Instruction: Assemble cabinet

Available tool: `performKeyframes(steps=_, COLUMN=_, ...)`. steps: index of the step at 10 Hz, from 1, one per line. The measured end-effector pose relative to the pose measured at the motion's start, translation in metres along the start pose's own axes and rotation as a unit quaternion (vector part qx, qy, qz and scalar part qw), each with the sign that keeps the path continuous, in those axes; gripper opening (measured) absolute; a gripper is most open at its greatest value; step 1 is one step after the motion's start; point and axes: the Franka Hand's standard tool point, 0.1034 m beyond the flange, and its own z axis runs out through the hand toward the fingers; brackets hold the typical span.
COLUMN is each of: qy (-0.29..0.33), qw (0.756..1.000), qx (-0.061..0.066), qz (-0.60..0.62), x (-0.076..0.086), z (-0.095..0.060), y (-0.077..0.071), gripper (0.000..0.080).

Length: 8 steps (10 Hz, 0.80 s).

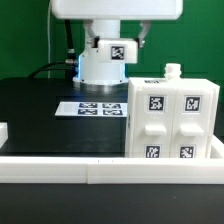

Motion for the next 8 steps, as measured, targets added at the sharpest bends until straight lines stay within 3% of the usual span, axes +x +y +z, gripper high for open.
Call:
performKeyframes(steps=2, qy=0.013, qw=1.0, qx=0.001, qz=-0.013, x=0.023, z=-0.01, y=-0.027, gripper=0.0561)
performKeyframes(steps=4, qy=0.019, qw=0.999, qx=0.002, qz=-0.042, x=0.047, z=-0.009, y=-0.044, gripper=0.0561)
performKeyframes(steps=5, qy=0.016, qw=0.998, qx=0.003, qz=-0.055, x=0.053, z=-0.005, y=-0.045, gripper=0.0561)
performKeyframes(steps=8, qy=0.014, qw=0.998, qx=0.003, qz=-0.054, x=0.051, z=-0.003, y=-0.044, gripper=0.0561)
